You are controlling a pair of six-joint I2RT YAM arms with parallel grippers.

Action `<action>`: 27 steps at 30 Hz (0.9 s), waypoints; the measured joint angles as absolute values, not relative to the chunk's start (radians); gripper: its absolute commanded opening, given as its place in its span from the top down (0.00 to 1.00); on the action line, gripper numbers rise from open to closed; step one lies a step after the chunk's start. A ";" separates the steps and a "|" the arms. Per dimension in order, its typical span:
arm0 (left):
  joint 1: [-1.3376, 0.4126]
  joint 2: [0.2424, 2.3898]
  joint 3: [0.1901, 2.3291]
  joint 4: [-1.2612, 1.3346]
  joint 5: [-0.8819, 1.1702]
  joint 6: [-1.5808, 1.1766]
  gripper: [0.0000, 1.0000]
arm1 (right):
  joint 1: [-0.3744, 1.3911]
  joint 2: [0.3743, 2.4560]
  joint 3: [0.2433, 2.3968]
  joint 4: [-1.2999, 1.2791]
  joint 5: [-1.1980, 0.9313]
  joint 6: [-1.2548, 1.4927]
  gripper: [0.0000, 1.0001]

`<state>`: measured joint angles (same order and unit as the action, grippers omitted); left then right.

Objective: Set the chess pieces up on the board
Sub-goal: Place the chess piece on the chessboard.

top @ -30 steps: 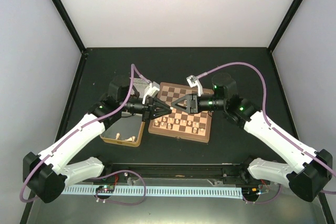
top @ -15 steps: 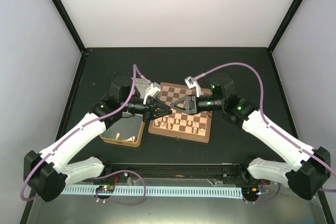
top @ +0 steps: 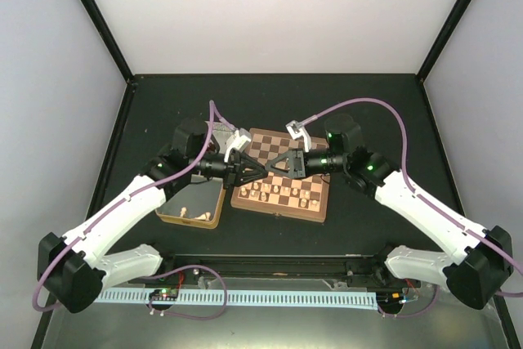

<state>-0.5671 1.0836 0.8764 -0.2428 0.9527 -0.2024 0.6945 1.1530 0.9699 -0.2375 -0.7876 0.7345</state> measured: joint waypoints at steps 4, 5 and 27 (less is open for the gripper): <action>-0.567 1.090 0.876 -0.252 0.948 -0.205 0.84 | 0.693 1.161 0.970 -0.240 -0.787 0.733 0.98; -0.567 1.090 0.876 -0.254 0.945 -0.207 0.82 | 0.693 1.162 0.969 -0.241 -0.786 0.733 0.99; -0.556 0.893 0.637 -0.158 0.286 -0.369 0.06 | 0.706 1.119 0.860 -0.521 0.033 0.644 0.99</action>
<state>-0.5564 0.8932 0.6373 -0.1577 0.2863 -0.3691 0.7055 1.1194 0.8600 -0.5205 0.0326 0.6441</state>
